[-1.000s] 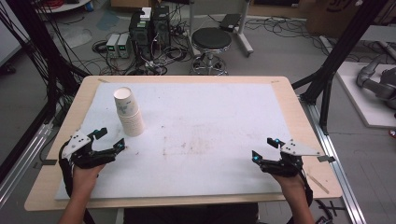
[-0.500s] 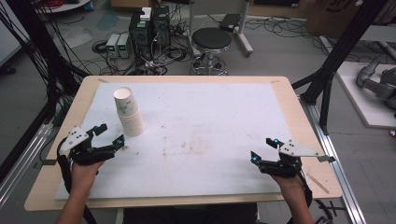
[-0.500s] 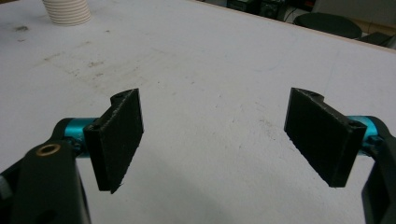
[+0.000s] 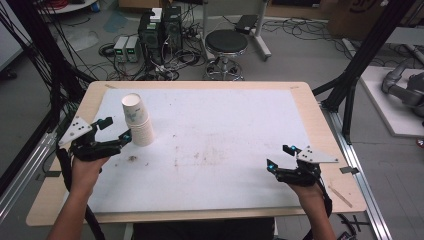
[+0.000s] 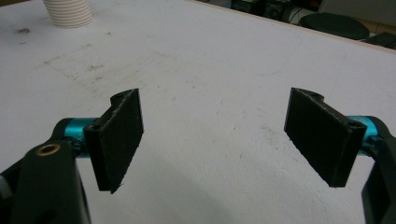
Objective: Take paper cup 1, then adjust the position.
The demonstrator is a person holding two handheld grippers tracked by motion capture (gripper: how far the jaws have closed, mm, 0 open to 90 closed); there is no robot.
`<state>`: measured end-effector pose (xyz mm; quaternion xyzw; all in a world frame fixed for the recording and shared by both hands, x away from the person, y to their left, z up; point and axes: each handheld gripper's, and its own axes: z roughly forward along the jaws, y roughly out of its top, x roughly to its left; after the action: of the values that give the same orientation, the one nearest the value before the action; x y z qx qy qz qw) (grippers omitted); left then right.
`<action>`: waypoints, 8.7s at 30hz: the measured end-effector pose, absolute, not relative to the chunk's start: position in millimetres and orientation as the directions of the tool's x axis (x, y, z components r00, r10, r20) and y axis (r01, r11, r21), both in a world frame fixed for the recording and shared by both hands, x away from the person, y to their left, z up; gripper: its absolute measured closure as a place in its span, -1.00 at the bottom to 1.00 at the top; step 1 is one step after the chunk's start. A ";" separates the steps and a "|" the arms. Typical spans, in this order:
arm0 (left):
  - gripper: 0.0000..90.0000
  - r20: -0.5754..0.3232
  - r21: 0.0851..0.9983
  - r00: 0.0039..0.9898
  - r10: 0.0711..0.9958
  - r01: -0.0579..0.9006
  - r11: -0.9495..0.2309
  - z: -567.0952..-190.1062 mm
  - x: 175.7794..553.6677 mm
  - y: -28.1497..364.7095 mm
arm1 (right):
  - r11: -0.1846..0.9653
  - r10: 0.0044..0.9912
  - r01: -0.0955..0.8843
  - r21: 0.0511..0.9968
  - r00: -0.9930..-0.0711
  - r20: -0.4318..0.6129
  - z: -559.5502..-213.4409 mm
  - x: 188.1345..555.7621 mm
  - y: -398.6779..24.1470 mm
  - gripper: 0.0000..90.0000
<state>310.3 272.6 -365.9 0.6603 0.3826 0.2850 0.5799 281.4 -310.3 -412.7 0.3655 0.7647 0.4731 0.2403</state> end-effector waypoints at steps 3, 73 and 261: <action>-0.67 -0.062 0.984 0.543 0.838 0.176 -0.041 -358.8 315.6 272.7 | 0.285 0.785 0.335 0.898 -0.619 -0.018 -412.9 282.0 -310.3 -0.55; -0.25 -0.056 0.998 0.650 0.758 0.053 0.028 -257.9 347.1 253.6 | 0.297 0.760 0.333 0.895 -0.650 -0.011 -411.0 275.8 -302.3 -0.55; -0.17 -0.138 0.861 0.979 0.147 0.192 -0.470 -366.4 326.5 86.1 | 0.810 0.150 0.067 0.582 -0.984 -0.095 -349.7 315.2 -146.6 -0.53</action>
<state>326.5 86.1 -366.4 0.8572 0.0990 -0.0225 0.5050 315.2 -146.6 -349.7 0.0571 0.9490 0.3025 0.0681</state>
